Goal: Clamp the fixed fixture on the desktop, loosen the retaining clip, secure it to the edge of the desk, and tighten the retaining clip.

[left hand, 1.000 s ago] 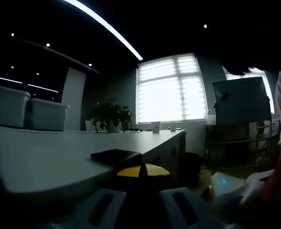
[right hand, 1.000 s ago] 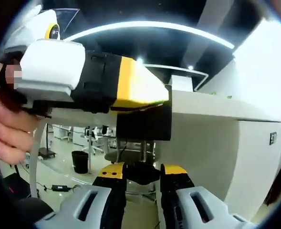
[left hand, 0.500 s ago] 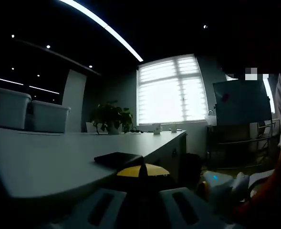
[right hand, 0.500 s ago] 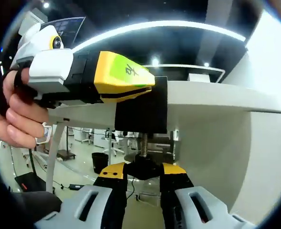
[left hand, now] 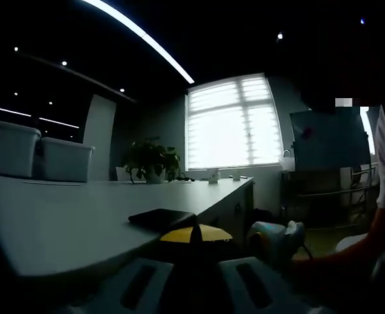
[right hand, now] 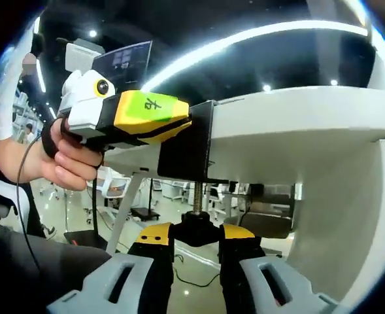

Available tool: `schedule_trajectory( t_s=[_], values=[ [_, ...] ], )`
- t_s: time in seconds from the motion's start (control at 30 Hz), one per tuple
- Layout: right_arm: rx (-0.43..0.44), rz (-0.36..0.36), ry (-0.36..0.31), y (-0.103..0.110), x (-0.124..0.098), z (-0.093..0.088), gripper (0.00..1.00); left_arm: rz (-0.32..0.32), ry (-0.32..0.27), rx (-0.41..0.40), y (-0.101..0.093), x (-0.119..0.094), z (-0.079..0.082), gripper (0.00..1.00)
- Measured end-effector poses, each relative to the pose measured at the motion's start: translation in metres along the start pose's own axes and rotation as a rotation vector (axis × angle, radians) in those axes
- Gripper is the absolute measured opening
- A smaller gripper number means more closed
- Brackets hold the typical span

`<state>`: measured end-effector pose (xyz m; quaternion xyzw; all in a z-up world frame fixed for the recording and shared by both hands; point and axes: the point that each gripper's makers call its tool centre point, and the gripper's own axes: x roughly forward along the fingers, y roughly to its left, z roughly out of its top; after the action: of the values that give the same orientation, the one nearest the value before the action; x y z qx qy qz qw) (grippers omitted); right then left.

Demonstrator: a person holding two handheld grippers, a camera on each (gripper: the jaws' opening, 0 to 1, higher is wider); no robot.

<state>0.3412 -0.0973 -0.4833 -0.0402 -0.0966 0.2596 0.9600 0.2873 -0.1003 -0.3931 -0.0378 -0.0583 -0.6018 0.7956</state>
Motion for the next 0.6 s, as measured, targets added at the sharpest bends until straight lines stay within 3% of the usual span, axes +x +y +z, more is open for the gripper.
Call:
schedule_trajectory(
  t_s=[0.1, 0.2, 0.3, 0.37, 0.4, 0.47, 0.57, 0.6],
  values=[
    [0.023, -0.014, -0.007, 0.003, -0.001, 0.000, 0.25, -0.004, 0.008, -0.002, 0.000, 0.000, 0.000, 0.01],
    [0.004, -0.106, -0.025, 0.004, -0.008, 0.004, 0.26, -0.003, 0.008, 0.005, -0.001, 0.000, -0.001, 0.01],
    [0.002, -0.176, 0.034, 0.013, -0.015, -0.004, 0.37, -0.003, 0.007, 0.009, -0.001, 0.000, -0.001, 0.01],
    [-0.023, -0.345, 0.040, 0.007, -0.026, -0.001, 0.42, -0.004, 0.006, 0.010, -0.001, 0.000, -0.001, 0.01],
    [0.041, -0.460, 0.014, 0.006, -0.036, 0.003, 0.42, -0.004, 0.005, 0.012, -0.001, 0.000, -0.001, 0.01],
    [0.100, -0.590, -0.024, 0.009, -0.049, 0.011, 0.42, -0.004, 0.001, 0.010, -0.001, 0.000, -0.001, 0.01],
    [-0.036, -0.659, 0.029, 0.018, -0.048, 0.018, 0.38, -0.002, -0.004, 0.008, -0.001, 0.000, -0.001, 0.01],
    [-0.091, -0.669, 0.019, 0.020, -0.044, 0.025, 0.36, -0.001, -0.005, 0.009, -0.001, -0.001, -0.001, 0.01]
  ],
)
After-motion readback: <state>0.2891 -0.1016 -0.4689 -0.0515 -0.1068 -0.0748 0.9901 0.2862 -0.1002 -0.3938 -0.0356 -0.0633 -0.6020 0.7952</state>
